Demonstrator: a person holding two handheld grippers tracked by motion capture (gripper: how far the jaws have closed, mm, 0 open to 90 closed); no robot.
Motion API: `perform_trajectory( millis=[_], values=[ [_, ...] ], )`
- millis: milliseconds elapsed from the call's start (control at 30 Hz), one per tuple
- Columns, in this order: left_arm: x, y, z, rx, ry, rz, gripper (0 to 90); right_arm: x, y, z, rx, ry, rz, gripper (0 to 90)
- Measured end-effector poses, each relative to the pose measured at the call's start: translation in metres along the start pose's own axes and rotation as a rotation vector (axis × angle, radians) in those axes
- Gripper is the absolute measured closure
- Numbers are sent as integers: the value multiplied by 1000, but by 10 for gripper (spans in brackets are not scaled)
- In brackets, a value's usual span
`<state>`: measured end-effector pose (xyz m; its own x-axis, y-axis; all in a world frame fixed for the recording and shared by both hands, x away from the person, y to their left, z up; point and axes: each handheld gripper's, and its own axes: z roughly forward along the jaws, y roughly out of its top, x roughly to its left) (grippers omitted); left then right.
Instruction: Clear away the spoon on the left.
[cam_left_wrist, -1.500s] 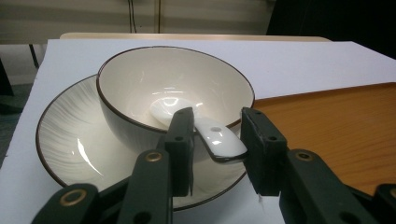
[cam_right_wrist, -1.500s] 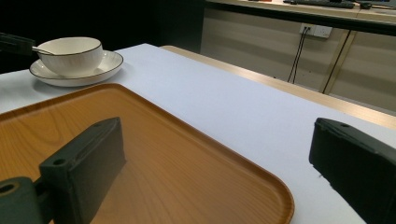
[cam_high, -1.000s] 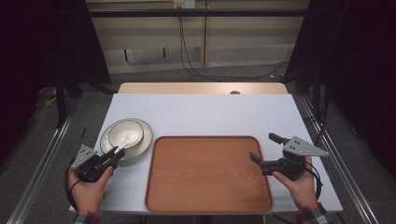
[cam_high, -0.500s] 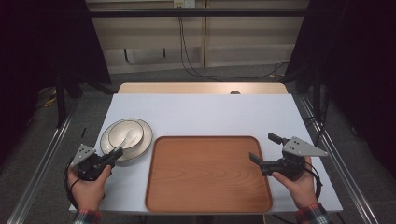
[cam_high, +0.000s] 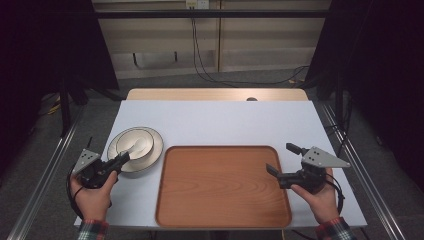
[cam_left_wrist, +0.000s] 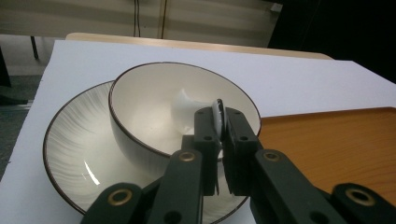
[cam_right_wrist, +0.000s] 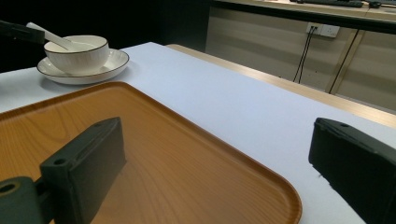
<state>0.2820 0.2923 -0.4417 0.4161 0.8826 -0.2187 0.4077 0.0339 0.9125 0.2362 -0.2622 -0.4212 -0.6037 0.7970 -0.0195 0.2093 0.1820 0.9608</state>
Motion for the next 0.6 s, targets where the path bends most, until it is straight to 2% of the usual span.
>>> perform_trajectory(
  millis=[100, 133, 267, 367, 600],
  values=[
    [1, 2, 0, -9, -6, -6, 850, 0, 0, -1, 1, -10, 6, 31],
    [1, 3, 1, -19, 6, -6, 849, 0, 0, -1, 1, -6, 3, 31],
    [7, 5, 2, -27, 4, -20, 842, 0, 0, 0, 0, 2, -3, 31],
    [10, 7, 3, -40, 11, -15, 838, 0, 0, 0, 1, 3, -4, 31],
    [17, 10, 7, -76, 27, -44, 829, -1, 0, 0, 4, 6, -7, 31]
  ],
)
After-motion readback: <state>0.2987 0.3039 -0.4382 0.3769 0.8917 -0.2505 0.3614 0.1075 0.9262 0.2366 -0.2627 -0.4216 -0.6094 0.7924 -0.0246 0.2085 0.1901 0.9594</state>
